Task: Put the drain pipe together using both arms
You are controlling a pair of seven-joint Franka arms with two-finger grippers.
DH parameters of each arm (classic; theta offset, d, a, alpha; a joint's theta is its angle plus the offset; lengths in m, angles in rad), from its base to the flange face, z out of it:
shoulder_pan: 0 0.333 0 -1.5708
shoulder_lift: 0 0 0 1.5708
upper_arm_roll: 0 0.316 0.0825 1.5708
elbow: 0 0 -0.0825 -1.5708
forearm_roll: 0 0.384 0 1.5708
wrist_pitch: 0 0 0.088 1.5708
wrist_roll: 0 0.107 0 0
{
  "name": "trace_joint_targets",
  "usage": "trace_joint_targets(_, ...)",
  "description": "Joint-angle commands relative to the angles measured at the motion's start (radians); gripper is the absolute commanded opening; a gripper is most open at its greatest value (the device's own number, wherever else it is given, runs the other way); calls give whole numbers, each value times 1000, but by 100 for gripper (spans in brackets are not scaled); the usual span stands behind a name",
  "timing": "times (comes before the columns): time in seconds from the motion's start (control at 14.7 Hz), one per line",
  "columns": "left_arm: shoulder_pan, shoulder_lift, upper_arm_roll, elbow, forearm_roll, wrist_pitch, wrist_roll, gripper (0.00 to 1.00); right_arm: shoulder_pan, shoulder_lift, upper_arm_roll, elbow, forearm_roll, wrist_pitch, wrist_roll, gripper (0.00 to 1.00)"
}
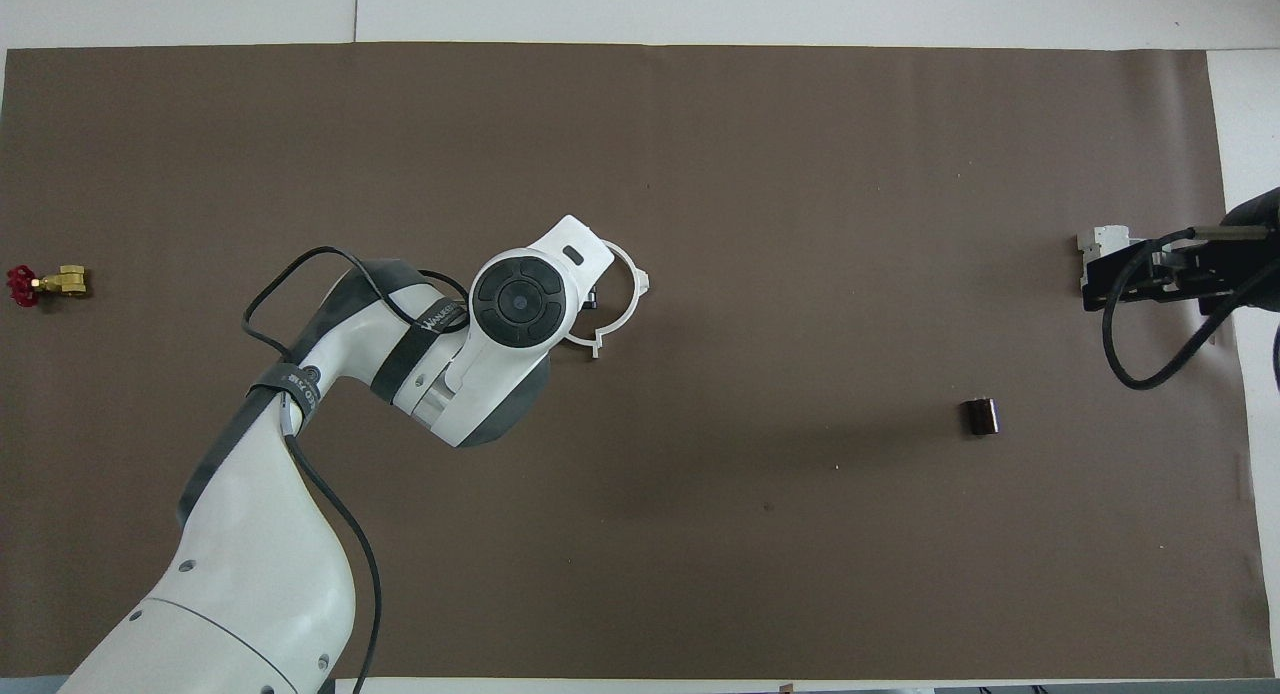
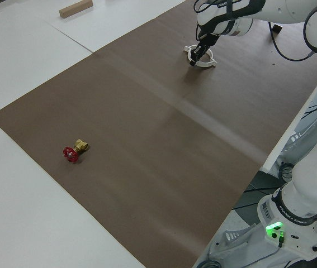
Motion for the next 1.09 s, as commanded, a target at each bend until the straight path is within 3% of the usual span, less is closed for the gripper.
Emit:
trace_joint_targets(0.0, 7, 9, 5, -22, 5, 76, -9, 0, -8, -1, 5, 2, 5, 15, -28, 100)
trace_joint_targets(0.54, 8, 9, 3, -22, 3, 70, -11, 0, -10, -1, 5, 0, 5, 15, -30, 100)
trace_joint_targets(0.61, 8, 9, 3, -22, 3, 77, -15, 31, -10, -1, 5, 2, 5, 15, -30, 100)
trace_joint_targets(0.68, 8, 9, 3, -23, 3, 77, -11, 84, -10, -1, 5, 2, 5, 17, -28, 100)
trace_joint_targets(0.75, 8, 9, 5, -23, 3, 77, -11, 100, -10, -1, 5, 0, 5, 17, -30, 100)
trace_joint_targets(1.02, 19, 7, 5, -22, 3, 79, -9, 100, -10, -1, 5, 0, 5, 17, -30, 100)
